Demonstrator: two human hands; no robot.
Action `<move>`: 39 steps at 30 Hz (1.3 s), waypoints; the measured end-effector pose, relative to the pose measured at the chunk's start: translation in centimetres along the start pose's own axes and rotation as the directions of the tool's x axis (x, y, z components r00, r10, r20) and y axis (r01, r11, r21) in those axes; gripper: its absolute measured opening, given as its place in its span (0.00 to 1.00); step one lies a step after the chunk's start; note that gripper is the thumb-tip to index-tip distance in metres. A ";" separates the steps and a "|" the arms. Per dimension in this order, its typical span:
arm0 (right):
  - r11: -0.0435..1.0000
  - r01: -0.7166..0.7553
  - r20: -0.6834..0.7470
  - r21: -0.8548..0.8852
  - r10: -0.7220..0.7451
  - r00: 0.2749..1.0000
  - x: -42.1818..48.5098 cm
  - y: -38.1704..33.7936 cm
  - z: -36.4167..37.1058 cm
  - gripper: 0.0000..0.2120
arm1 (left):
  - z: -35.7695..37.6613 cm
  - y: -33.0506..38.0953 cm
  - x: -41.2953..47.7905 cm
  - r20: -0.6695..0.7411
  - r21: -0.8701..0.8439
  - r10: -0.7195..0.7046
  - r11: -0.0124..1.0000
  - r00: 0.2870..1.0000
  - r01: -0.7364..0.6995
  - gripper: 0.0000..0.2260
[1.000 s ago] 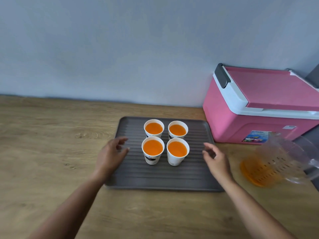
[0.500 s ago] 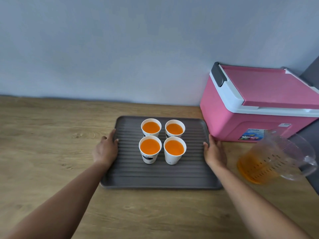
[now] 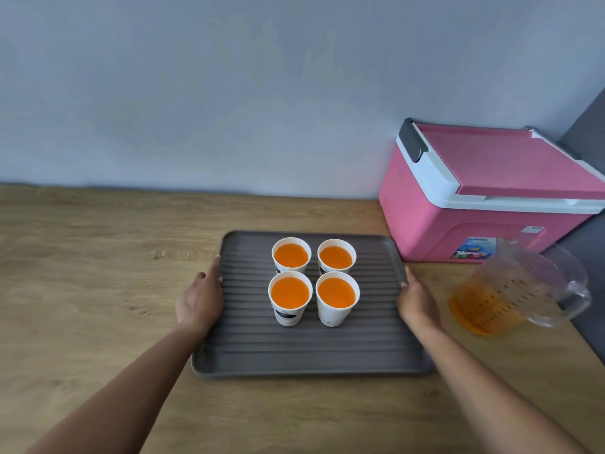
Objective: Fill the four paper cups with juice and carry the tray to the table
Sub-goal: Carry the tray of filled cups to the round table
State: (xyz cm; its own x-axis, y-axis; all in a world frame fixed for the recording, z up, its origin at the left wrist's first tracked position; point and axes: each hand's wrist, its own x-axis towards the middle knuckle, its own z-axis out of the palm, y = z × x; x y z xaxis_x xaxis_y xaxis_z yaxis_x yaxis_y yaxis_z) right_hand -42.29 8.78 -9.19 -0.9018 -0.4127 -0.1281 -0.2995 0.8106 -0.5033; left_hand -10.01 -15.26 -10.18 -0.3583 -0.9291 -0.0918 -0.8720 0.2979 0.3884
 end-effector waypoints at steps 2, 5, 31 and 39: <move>0.999 -0.027 -0.007 0.025 0.027 1.000 -1.3 0.6 0.0 0.24 | -0.3 -0.6 -0.9 0.012 -0.014 0.003 1.000 1.000 -0.003 0.22; 0.996 -0.040 -0.021 0.077 0.041 0.999 -3.7 1.3 -0.1 0.23 | -0.7 -1.5 -2.6 0.022 -0.026 0.029 0.999 0.999 -0.029 0.23; 0.966 -0.106 -0.148 0.234 0.143 0.979 -23.2 14.4 -10.2 0.22 | -2.1 0.7 -20.2 -0.015 -0.168 0.299 0.940 0.954 -0.297 0.24; 0.948 -0.182 -0.218 0.262 0.242 0.946 -32.4 22.4 -14.8 0.22 | -1.0 3.3 -29.1 0.036 -0.244 0.425 0.881 0.904 -0.405 0.25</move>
State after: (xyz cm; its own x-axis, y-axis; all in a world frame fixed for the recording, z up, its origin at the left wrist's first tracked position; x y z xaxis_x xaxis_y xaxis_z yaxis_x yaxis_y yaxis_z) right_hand -24.34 46.46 -3.70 -0.9930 -0.1037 -0.0562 -0.0384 0.7342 -0.6778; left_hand -2.14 12.57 -5.29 -0.7069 -0.7056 0.0493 -0.5421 0.5853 0.6030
